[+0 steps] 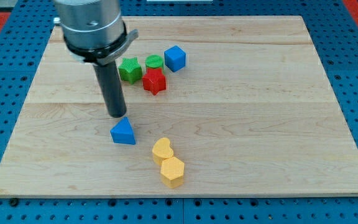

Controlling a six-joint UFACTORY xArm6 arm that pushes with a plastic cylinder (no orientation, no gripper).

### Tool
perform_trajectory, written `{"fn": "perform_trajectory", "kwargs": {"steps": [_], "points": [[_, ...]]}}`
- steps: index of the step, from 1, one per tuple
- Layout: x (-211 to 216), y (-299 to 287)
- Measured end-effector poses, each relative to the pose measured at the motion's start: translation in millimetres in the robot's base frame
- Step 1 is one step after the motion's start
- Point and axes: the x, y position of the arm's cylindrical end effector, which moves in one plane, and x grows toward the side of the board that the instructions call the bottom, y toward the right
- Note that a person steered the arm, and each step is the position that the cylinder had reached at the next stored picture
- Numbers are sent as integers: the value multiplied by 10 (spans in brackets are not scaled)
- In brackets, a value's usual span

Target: Keep arm on horizontal right to yellow hexagon

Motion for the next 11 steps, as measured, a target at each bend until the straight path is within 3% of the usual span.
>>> {"fn": "perform_trajectory", "kwargs": {"steps": [1,2,3,4,5,6,7,8,9,11], "points": [[305,56],[339,445],[272,443],[480,443],[180,136],[102,258],[-323,878],[-263,1750],[205,2396],[1244,2554]]}}
